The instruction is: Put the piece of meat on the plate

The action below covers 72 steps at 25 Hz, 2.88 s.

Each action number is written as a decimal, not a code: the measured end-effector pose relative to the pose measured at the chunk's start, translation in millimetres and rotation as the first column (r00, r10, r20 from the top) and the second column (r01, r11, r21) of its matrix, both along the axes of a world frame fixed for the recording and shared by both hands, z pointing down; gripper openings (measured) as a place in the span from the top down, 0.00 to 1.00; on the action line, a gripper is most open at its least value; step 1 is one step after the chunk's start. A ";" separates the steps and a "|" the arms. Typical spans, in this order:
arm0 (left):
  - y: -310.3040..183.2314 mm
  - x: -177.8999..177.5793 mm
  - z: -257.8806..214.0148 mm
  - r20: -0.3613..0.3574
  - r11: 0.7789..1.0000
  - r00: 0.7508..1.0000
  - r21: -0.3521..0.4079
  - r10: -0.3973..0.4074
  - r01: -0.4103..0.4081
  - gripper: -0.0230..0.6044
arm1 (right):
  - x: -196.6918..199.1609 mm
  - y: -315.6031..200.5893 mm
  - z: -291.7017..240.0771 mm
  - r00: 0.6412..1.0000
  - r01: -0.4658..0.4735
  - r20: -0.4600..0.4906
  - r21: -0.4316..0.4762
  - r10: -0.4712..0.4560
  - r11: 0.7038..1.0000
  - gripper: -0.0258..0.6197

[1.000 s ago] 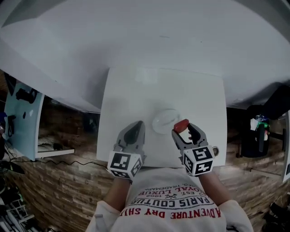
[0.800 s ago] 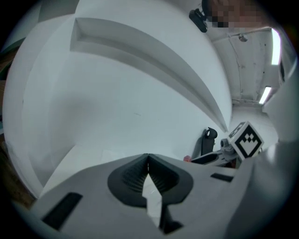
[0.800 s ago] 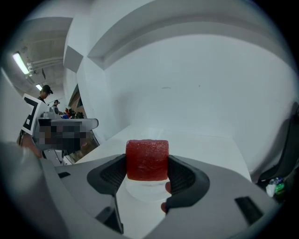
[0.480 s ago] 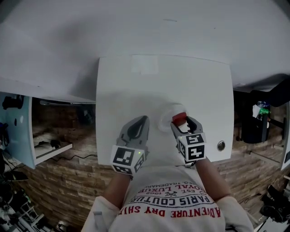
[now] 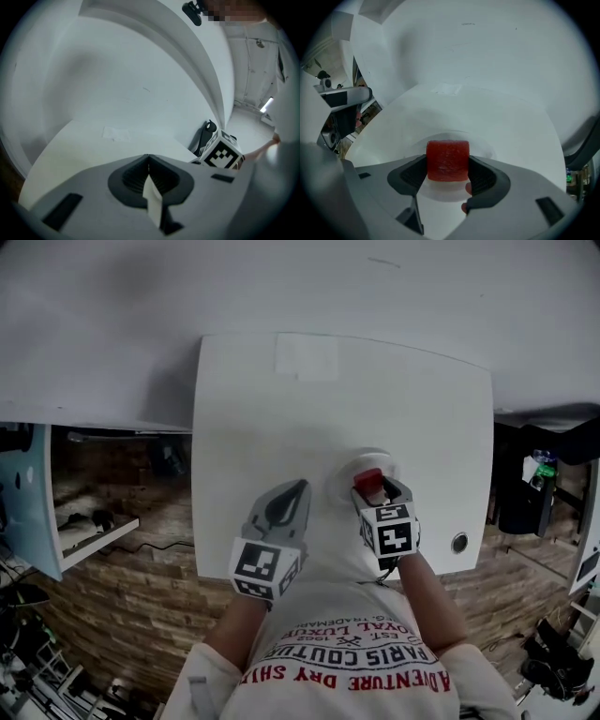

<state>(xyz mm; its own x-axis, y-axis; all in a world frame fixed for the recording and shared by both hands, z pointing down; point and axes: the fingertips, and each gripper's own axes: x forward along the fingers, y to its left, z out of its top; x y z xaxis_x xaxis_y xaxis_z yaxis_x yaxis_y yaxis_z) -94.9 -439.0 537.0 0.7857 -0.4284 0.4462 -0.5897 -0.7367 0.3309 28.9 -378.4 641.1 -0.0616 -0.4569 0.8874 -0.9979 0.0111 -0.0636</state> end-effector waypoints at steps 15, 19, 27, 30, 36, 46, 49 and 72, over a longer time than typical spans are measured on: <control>-1.1 -8.3 8.8 0.012 0.999 0.999 -0.028 -0.032 0.032 0.95 | -0.1 -8.5 9.6 0.999 0.030 -0.035 -0.020 -0.031 0.999 0.53; 0.3 -4.7 6.3 0.009 0.999 1.000 -0.023 -0.028 0.028 0.95 | -5.4 -9.7 9.8 0.997 0.072 -0.018 -0.016 -0.073 0.997 0.53; 6.5 3.0 -13.9 0.000 0.999 1.000 0.027 -0.018 0.018 0.95 | -3.7 -20.3 -43.7 0.999 0.035 0.003 0.220 -0.036 0.975 0.56; 7.4 7.1 -27.7 -0.009 0.998 1.000 0.058 -0.022 0.023 0.95 | 6.6 -19.2 -79.0 1.000 -0.024 0.009 0.328 0.023 0.944 0.84; 13.3 19.6 -71.6 -0.039 0.988 0.999 0.154 -0.004 0.010 0.95 | 17.5 -12.5 -156.5 0.997 -0.072 0.035 0.512 0.063 0.856 0.91; 29.8 45.3 -165.3 -0.118 0.928 0.991 0.372 0.057 -0.009 0.95 | 22.6 6.1 -268.1 0.997 0.004 -0.055 0.783 0.062 0.623 0.94; 35.7 48.4 -177.8 -0.116 0.916 0.991 0.400 0.059 -0.007 0.95 | 20.6 12.5 -282.5 0.998 0.019 -0.054 0.810 0.043 0.586 0.94; 71.4 63.7 -193.9 -0.131 0.903 0.990 0.430 0.053 0.008 0.95 | 24.5 32.0 -285.5 0.999 0.014 -0.035 0.810 0.023 0.587 0.94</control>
